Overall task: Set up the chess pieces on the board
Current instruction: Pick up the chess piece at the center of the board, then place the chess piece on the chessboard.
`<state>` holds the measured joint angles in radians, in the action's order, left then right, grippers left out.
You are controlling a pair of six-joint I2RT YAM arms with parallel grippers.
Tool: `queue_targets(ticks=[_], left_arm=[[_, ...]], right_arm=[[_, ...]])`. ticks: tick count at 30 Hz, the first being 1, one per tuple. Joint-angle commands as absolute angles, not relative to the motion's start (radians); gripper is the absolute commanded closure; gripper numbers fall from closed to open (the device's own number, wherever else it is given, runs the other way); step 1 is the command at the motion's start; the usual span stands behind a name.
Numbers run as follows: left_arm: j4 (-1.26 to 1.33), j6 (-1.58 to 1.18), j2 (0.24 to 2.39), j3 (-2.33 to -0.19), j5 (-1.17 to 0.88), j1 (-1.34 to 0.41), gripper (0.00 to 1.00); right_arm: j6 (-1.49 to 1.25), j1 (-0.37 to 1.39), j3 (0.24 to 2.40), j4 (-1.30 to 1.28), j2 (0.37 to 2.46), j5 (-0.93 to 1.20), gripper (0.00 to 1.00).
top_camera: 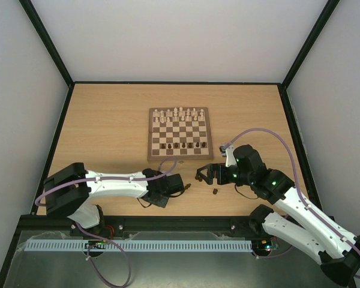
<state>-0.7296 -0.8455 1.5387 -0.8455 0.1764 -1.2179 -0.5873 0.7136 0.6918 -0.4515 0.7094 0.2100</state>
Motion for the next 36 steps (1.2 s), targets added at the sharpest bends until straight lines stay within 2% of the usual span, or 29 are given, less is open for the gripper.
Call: queue_targets(ticks=[1,7,11,16,24,36], left_arm=[[-0.73,-0.833,1.544,-0.832,0.189,-1.207,0.88],[-0.777,-0.795,1.546,-0.883,0.199,-1.177,0.94],[-0.947,-0.739,1.523,-1.062,0.259,-1.136,0.95],[-1.106,-0.617,1.555,-1.332,0.306,-0.991,0.94],[-1.046,-0.452,1.709,-1.532,0.222,-0.739,0.94],[-0.926,-0.416,1.886,-1.577,0.184,-0.641,0.94]], right_arm=[[-0.578,0.712,0.684,-0.476,0.692,0.23,0.01],[-0.578,0.712,0.685,-0.476,0.689,0.229,0.02],[-0.578,0.712,0.688,-0.483,0.687,0.229,0.01],[-0.581,0.712,0.681,-0.47,0.675,0.221,0.02],[-0.577,0.711,0.681,-0.462,0.692,0.221,0.01],[-0.572,0.712,0.68,-0.464,0.686,0.235,0.01]])
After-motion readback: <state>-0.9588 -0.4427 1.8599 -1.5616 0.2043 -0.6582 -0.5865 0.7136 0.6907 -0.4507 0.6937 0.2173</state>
